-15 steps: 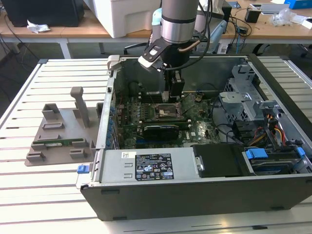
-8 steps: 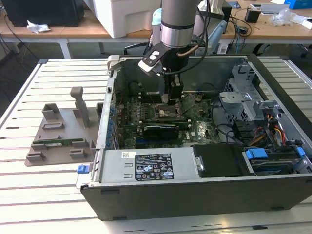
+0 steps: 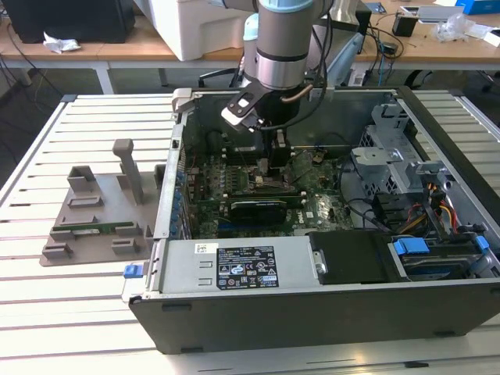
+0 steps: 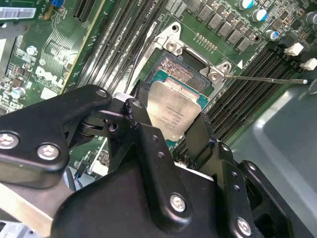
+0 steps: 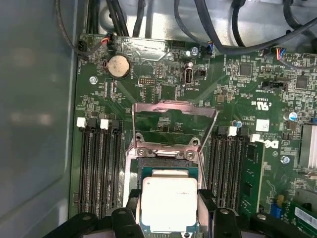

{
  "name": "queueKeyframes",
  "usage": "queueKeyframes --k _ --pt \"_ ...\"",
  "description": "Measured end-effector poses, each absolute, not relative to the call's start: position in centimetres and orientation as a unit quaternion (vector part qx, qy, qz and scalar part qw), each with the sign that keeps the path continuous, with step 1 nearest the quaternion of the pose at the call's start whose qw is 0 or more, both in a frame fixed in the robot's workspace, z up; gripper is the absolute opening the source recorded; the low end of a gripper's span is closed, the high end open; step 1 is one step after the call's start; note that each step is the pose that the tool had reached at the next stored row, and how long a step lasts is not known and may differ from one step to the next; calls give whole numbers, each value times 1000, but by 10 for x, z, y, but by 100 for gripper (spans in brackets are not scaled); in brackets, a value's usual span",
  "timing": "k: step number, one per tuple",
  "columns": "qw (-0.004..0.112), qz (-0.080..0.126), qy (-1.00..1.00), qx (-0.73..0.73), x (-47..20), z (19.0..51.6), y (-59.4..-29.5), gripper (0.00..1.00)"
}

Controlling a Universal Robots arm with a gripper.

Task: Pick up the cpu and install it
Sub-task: 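Place the cpu into insertion slot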

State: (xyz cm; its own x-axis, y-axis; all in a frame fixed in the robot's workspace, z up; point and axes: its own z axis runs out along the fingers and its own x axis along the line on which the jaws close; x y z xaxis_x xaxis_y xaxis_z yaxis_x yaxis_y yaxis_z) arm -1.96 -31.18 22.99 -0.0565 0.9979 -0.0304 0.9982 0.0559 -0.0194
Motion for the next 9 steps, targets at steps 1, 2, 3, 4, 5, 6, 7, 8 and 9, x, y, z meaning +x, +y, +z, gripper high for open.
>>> queueKeyframes --k 1,2,3,4,5,6,7,8,9 --pt "4 -18 724 690 -20 229 -312 54" --pt "5 -18 722 692 -20 227 -312 54" --pt "5 -18 720 693 -20 226 -311 54" --pt "5 -18 720 694 -20 225 -311 54" --pt "5 -18 719 695 -21 223 -309 54" --pt "5 -18 718 695 -21 219 -308 54" --pt "5 -18 718 695 -21 215 -307 54" --pt "5 -18 718 695 -22 213 -307 54" --pt "5 -18 718 695 -22 212 -307 54"
